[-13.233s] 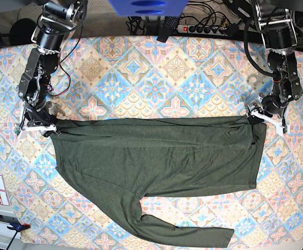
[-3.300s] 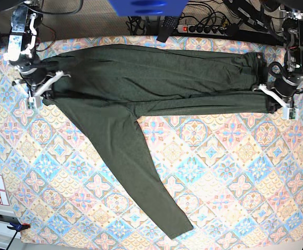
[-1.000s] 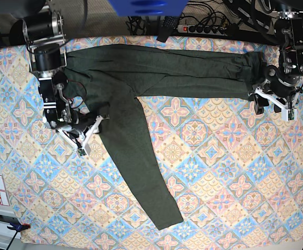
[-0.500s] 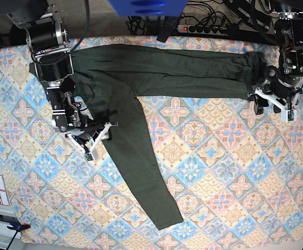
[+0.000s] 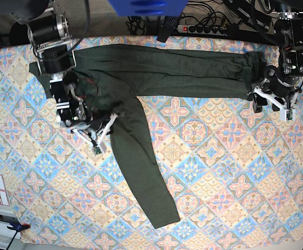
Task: Fold the T-shirt properly
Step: 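Release the right gripper and move it toward the sleeve, then lift the green sleeve with the right gripper and fold it onto the strip, then grasp the sleeve cuff with the left gripper and fold it onto the strip, then regrasp the strip end beside the left gripper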
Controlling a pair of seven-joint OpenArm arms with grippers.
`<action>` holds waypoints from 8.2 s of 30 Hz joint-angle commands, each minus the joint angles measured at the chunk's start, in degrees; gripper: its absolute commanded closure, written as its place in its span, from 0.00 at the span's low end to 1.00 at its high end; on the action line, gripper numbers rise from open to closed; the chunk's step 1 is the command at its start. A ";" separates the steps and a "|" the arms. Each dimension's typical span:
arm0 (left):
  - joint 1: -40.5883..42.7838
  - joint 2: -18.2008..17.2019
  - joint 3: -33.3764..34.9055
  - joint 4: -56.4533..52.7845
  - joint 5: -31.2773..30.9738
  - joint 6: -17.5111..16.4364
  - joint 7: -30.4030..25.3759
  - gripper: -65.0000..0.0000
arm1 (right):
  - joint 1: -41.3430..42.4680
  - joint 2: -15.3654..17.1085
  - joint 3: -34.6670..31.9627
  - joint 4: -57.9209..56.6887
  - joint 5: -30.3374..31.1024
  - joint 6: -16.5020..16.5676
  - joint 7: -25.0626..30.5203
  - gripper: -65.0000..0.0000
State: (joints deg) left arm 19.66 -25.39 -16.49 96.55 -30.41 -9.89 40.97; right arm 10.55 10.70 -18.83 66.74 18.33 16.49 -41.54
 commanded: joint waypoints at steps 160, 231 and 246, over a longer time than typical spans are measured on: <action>19.77 5.91 3.44 18.74 0.13 5.19 -12.71 1.00 | -21.32 5.17 6.65 40.91 0.79 0.26 -21.63 0.66; -1.33 7.67 -0.70 -2.62 3.56 5.10 4.52 0.37 | -21.32 5.08 4.98 41.08 0.79 0.26 -21.80 0.66; -3.97 8.11 4.67 -4.29 3.21 4.84 4.52 0.80 | -21.67 5.08 4.98 41.17 0.79 0.26 -21.71 0.66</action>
State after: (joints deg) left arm 16.05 -16.53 -11.49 91.35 -26.87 -4.60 46.33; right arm -11.62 15.40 -14.00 106.85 18.52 16.51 -64.14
